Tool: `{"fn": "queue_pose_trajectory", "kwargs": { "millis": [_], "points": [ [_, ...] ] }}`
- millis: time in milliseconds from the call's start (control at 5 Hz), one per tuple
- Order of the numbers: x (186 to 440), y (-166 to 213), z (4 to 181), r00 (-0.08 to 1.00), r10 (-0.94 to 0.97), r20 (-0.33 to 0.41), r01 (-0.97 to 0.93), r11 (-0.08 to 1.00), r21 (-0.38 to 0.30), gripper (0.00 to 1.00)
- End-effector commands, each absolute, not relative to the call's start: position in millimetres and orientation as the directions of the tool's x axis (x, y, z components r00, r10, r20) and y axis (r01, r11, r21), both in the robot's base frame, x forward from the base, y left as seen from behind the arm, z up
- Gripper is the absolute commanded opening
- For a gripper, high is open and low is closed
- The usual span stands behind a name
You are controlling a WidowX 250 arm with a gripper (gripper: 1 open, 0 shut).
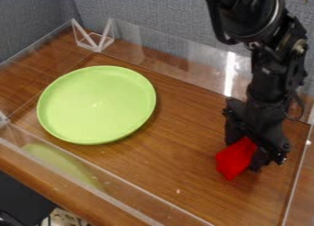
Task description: Put the red object on the right side
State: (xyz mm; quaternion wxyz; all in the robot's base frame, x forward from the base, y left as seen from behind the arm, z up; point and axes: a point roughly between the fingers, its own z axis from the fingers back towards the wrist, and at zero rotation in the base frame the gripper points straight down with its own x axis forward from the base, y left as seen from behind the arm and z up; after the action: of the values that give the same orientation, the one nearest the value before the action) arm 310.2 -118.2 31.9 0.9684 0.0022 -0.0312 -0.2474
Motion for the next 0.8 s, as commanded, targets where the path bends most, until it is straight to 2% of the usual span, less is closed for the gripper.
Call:
{"fn": "queue_pose_trajectory", "kwargs": {
  "millis": [0, 200, 600],
  "points": [
    [328.3, -111.9, 37.0, 0.919, -0.381, 0.104, 0.378, 0.925, 0.047, 0.0],
    [329.6, -109.8, 29.2, 0.951, -0.293, 0.099, 0.29, 0.956, 0.047, 1.0],
    [320.2, -106.2, 29.1, 0.945, -0.311, 0.099, 0.305, 0.95, 0.064, 1.0]
  ]
}}
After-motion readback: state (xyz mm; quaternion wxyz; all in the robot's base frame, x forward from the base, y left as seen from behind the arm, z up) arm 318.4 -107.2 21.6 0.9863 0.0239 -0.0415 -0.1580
